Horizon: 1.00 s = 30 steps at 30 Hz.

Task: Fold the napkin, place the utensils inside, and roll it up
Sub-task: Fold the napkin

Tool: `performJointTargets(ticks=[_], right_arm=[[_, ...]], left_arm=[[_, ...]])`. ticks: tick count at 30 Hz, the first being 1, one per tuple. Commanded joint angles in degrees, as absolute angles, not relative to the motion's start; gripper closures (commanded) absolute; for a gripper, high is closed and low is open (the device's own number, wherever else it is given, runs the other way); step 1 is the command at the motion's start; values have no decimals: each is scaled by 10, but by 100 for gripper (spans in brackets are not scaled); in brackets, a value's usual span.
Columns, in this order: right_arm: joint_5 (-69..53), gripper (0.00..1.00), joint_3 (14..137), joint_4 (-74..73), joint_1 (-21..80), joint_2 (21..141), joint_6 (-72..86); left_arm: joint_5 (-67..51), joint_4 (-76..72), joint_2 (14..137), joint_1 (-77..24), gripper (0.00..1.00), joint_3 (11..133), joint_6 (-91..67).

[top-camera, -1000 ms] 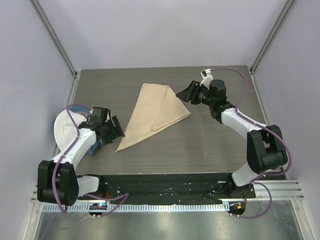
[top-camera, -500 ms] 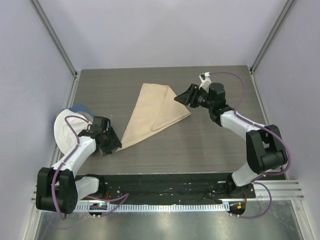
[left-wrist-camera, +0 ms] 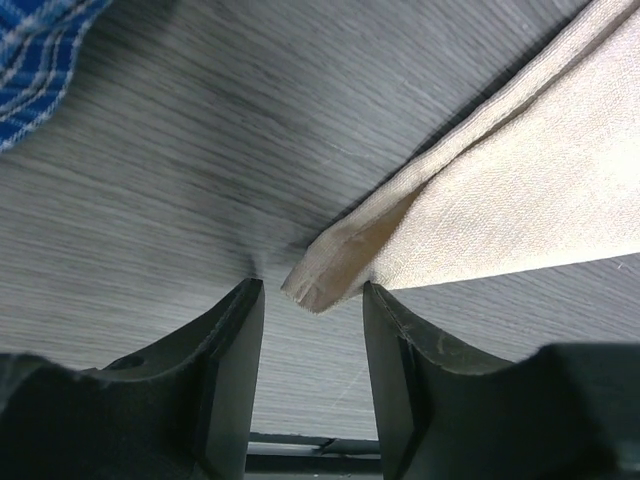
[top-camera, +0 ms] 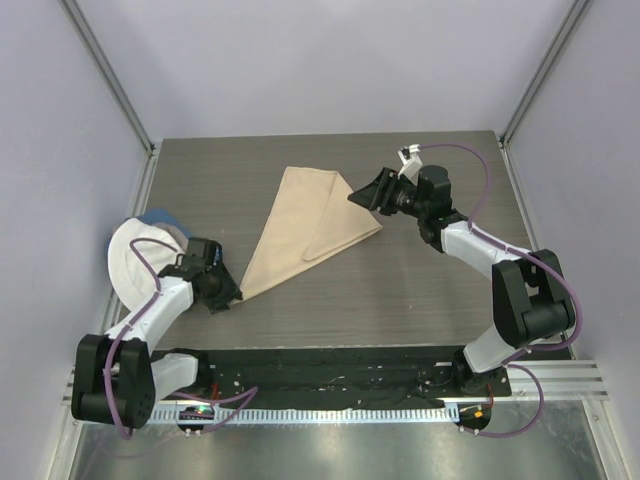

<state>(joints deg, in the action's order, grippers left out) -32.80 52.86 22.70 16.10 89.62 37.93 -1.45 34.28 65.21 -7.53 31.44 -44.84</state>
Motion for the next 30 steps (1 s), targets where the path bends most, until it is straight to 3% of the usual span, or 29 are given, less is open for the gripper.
performJointTargets(ticks=[1,14,22,30], right_arm=[[-337,45,530,255,158,891,382],[-341,45,525,258,159,891,382],[-343,45,518,256,159,889,378],[-339,45,524,238,154,889,362]], left_arm=[[-4,308,663,-77,55,311,-454],[13,291,679,-77,67,296,-447],[18,282,674,-77,100,307,-434],[-25,251,661,-77,100,394,-389]])
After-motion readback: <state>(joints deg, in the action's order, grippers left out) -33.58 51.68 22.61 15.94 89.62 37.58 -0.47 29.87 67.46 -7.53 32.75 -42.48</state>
